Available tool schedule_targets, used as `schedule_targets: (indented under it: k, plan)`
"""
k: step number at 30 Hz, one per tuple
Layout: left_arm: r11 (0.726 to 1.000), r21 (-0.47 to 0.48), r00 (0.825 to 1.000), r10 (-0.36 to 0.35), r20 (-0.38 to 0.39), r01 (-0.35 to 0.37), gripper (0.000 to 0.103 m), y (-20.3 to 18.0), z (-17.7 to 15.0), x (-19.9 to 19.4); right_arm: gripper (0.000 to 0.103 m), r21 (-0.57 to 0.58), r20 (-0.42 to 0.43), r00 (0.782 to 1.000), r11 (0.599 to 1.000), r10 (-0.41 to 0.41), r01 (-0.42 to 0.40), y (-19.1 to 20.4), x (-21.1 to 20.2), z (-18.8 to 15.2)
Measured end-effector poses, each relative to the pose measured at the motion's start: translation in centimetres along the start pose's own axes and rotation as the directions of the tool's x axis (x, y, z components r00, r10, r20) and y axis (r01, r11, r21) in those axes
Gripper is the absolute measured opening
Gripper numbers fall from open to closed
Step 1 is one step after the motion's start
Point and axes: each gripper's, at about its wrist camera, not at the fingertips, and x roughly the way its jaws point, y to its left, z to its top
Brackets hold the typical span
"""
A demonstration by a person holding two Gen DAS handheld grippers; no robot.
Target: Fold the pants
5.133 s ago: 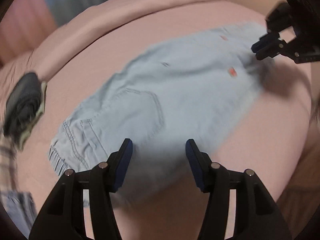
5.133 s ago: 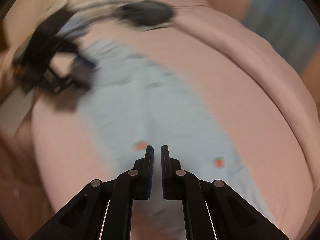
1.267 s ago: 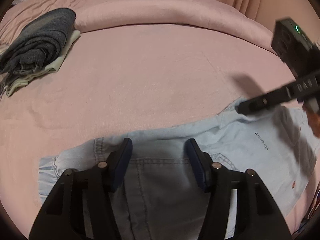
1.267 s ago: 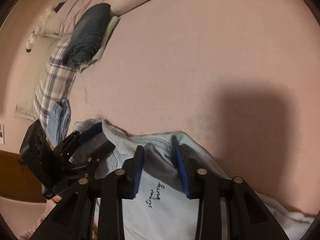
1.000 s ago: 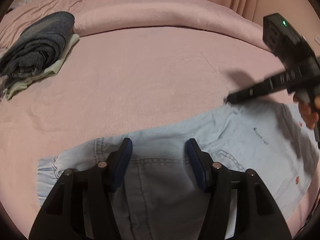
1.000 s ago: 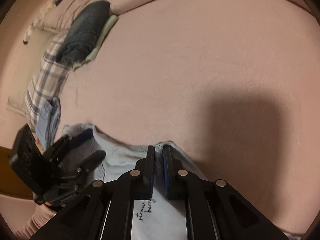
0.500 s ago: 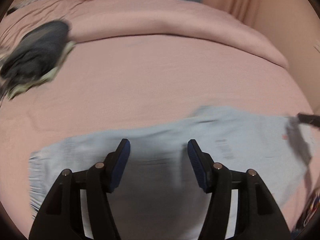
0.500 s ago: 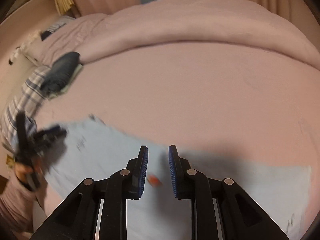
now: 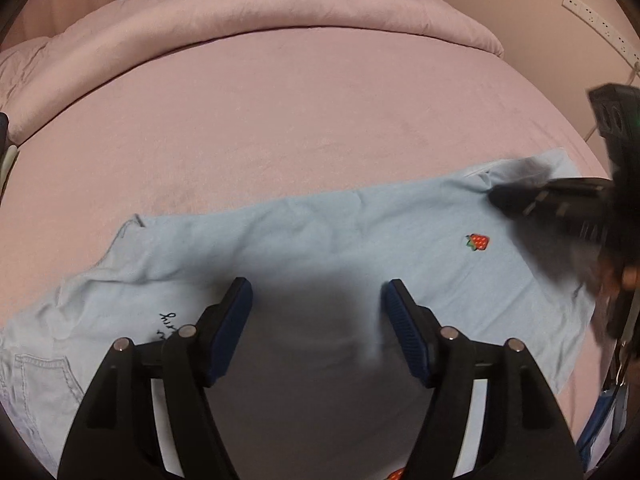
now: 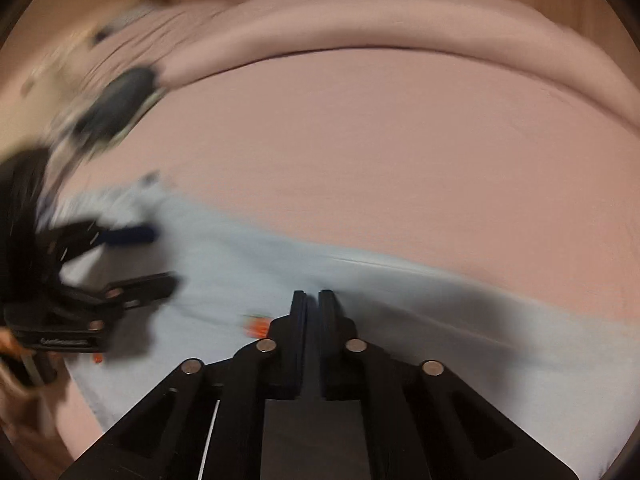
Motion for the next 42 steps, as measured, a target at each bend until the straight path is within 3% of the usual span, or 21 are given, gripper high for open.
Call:
schedule_targets:
  k: [3, 5, 8, 10, 11, 12, 14, 18, 21, 24, 25, 26, 27, 30, 31, 33, 34, 35, 37, 39, 42]
  plan:
    - [1.000, -0.003, 1.000, -0.004, -0.012, 0.004, 0.071, 0.3, 0.6, 0.2, 0.000, 0.105, 0.013, 0.996, 0.990, -0.093, 0.091, -5.7, -2.5, -0.8]
    - [1.000, 0.004, 1.000, 0.009, -0.016, -0.008, 0.071, -0.1, 0.6, 0.3, 0.000, 0.181, 0.021, 0.964, 0.949, -0.266, 0.258, -9.6, -4.7, -1.1]
    - [1.000, 0.009, 0.999, 0.026, -0.020, -0.026, 0.074, -0.1, 0.7, 0.4, 0.000, 0.304, 0.005, 0.935, 0.892, -0.354, 0.336, -13.9, -7.1, -1.6]
    - [0.999, 0.003, 0.999, 0.036, -0.026, -0.036, 0.075, -0.3, 0.9, 0.6, 0.000, 0.301, 0.000, 0.912, 0.870, -0.410, 0.391, -14.1, -8.6, -1.7]
    - [0.999, -0.003, 0.999, 0.040, -0.030, -0.040, 0.075, -0.2, 0.9, 0.7, 0.007, 0.285, 0.014, 0.914, 0.878, -0.406, 0.385, -13.2, -9.1, -1.8]
    - [0.999, -0.011, 0.998, 0.047, -0.034, -0.047, 0.076, -0.3, 1.1, 0.7, 0.021, 0.271, 0.041, 0.933, 0.903, -0.357, 0.334, -11.5, -9.6, -2.0]
    - [0.998, -0.028, 0.997, 0.060, -0.038, -0.061, 0.076, -0.5, 1.5, 0.8, 0.038, 0.226, 0.098, 0.975, 0.959, -0.199, 0.173, -8.2, -10.0, -3.0]
    - [0.995, -0.057, 0.996, 0.077, -0.042, -0.079, 0.075, -1.7, 0.6, -0.3, 0.039, 0.077, 0.076, 0.995, 0.995, -0.072, 0.066, -2.6, -8.2, -5.3]
    - [0.996, -0.040, 0.997, 0.076, -0.016, -0.077, 0.075, -3.6, -0.4, -1.9, 0.039, 0.068, 0.014, 0.992, 0.990, -0.127, 0.126, -3.4, -6.9, -6.7]
    - [0.995, 0.004, 0.995, 0.101, -0.004, -0.101, 0.076, -5.5, -1.4, -2.8, 0.039, 0.128, 0.026, 0.972, 0.965, -0.235, 0.230, -6.6, -8.3, -7.4]
    - [0.994, 0.014, 0.994, 0.110, -0.003, -0.110, 0.076, -5.9, -1.5, -2.9, 0.039, 0.131, 0.024, 0.955, 0.948, -0.296, 0.291, -7.2, -8.8, -7.6]
    - [0.993, 0.024, 0.994, 0.114, 0.000, -0.114, 0.076, -6.4, -1.9, -3.1, 0.039, 0.129, 0.011, 0.918, 0.911, -0.396, 0.391, -8.4, -9.3, -7.8]
    - [0.993, 0.027, 0.994, 0.113, 0.004, -0.113, 0.076, -6.7, -2.0, -3.3, 0.039, 0.134, 0.010, 0.903, 0.896, -0.429, 0.424, -8.9, -9.6, -8.1]
    - [0.992, 0.049, 0.993, 0.118, 0.009, -0.118, 0.076, -7.8, -2.7, -3.7, 0.037, 0.215, 0.042, 0.934, 0.916, -0.356, 0.339, -10.6, -11.1, -8.2]
    - [0.991, 0.055, 0.993, 0.120, 0.010, -0.120, 0.076, -8.0, -2.7, -3.8, 0.038, 0.228, 0.044, 0.921, 0.901, -0.388, 0.369, -10.9, -11.6, -8.1]
    - [0.990, 0.067, 0.992, 0.127, 0.011, -0.128, 0.076, -8.4, -2.8, -4.0, 0.044, 0.258, 0.035, 0.862, 0.838, -0.506, 0.481, -10.4, -11.4, -8.0]
    - [0.990, 0.067, 0.992, 0.124, 0.016, -0.125, 0.076, -8.5, -2.7, -4.2, 0.044, 0.302, 0.035, 0.863, 0.829, -0.504, 0.471, -10.9, -11.8, -8.1]
    - [0.990, 0.066, 0.992, 0.120, 0.023, -0.122, 0.076, -8.6, -2.8, -4.4, 0.044, 0.350, 0.041, 0.884, 0.835, -0.466, 0.424, -11.5, -12.3, -8.4]
    - [0.991, 0.069, 0.993, 0.113, 0.034, -0.116, 0.076, -8.8, -2.8, -4.7, 0.044, 0.429, 0.088, 0.934, 0.859, -0.346, 0.278, -12.1, -13.2, -9.1]
    - [0.991, 0.070, 0.993, 0.109, 0.041, -0.112, 0.076, -9.0, -2.7, -4.8, 0.046, 0.483, 0.147, 0.960, 0.864, -0.237, 0.140, -11.9, -13.6, -10.0]
    - [0.994, 0.063, 0.995, 0.090, 0.040, -0.093, 0.076, -9.4, -2.5, -4.5, 0.048, 0.548, 0.216, 0.974, 0.834, -0.072, -0.060, -10.6, -12.4, -10.9]
